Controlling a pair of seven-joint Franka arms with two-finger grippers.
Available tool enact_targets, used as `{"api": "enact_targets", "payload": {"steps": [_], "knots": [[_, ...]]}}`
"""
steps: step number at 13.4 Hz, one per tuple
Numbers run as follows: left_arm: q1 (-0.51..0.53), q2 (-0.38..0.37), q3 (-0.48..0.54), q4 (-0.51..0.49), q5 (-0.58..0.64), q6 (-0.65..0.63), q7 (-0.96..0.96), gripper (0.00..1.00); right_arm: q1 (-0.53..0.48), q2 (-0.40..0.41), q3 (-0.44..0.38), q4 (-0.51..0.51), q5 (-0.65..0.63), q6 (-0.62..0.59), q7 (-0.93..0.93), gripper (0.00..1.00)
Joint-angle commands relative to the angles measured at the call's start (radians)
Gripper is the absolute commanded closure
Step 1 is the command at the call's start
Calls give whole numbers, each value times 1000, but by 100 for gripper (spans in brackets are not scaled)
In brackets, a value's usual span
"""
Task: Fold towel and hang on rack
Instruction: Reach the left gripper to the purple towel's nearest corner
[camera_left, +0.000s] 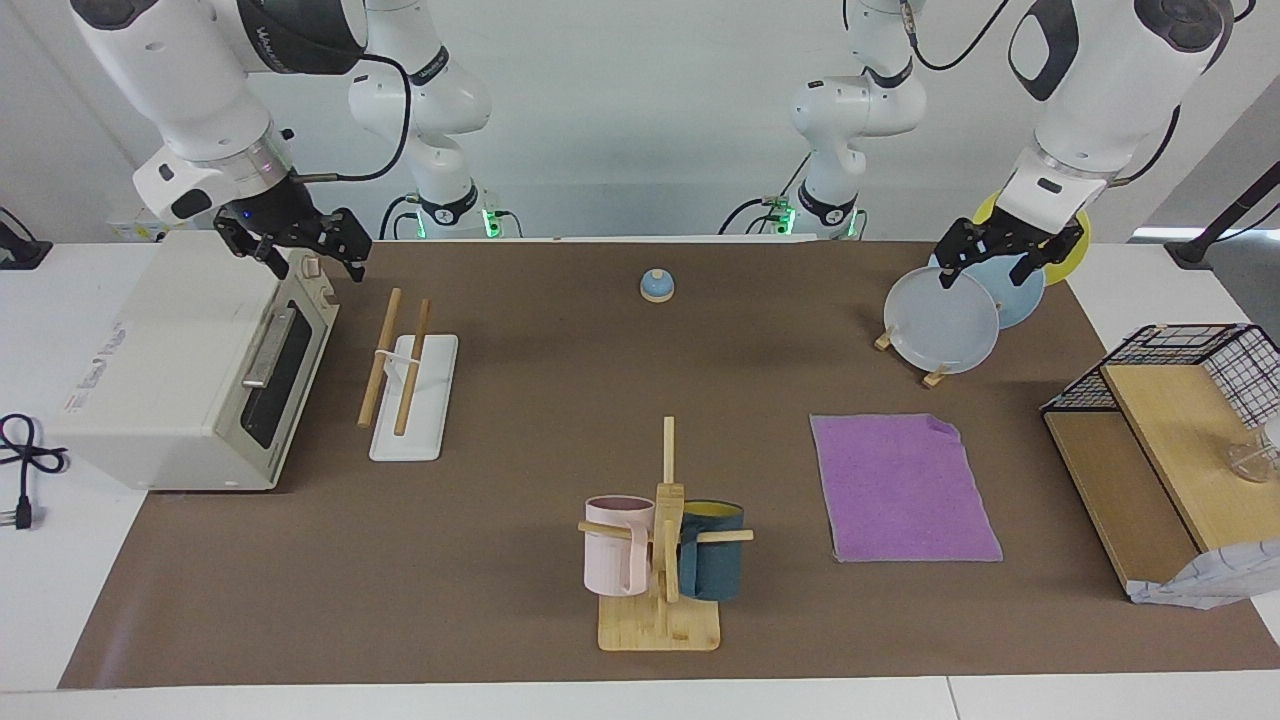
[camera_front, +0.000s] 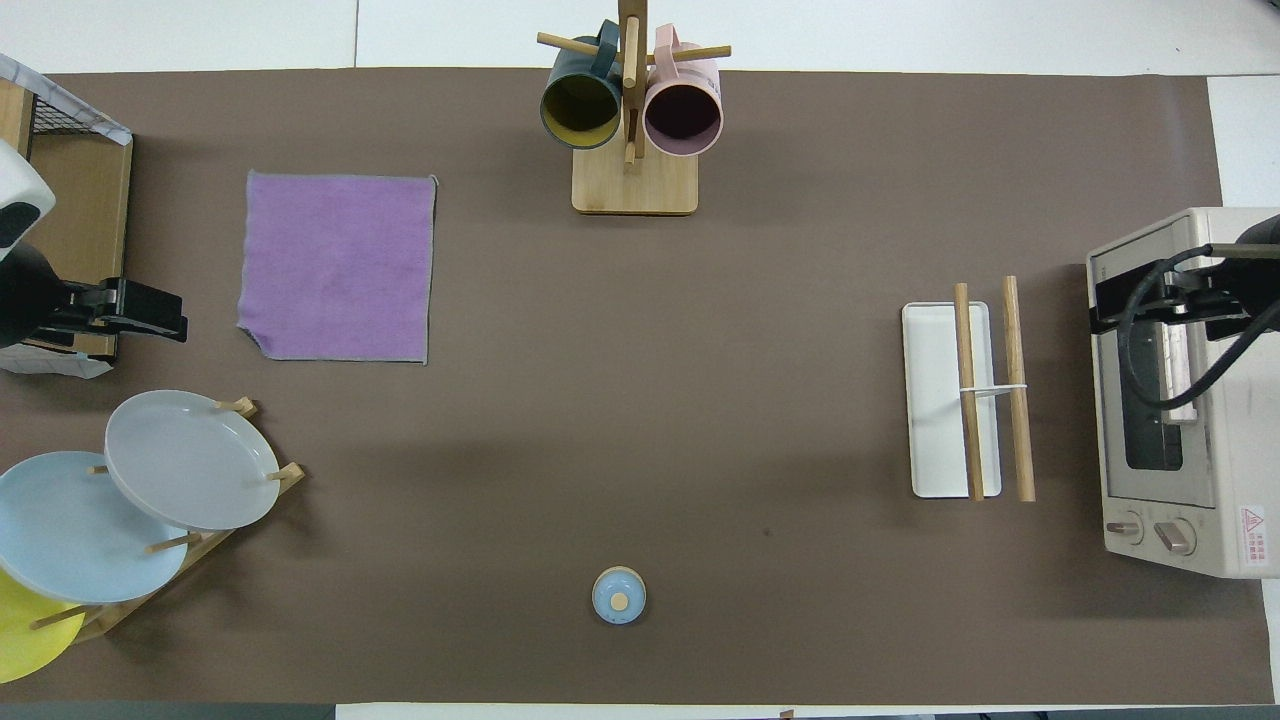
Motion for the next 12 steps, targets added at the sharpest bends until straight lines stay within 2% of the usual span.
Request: {"api": "enact_targets", "payload": {"steps": [1,3,5,8,12], "knots": [[40,-6,4,-115,-14,135,-4,0,-10,-6,5,-5,-4,2,-26,0],[80,5,4,-202,-14,261,-4,0,-10,-6,5,-5,-4,2,-26,0],[98,77,4,-255,-14,390,1,0,-10,-6,5,-5,-4,2,-26,0],[118,215,4,-270,-14,533,-5,4,-10,-6,5,-5,-4,2,-26,0],[143,303,4,-269,-80,617,-30,12,-10,-6,5,-5,-4,2,-26,0]]}}
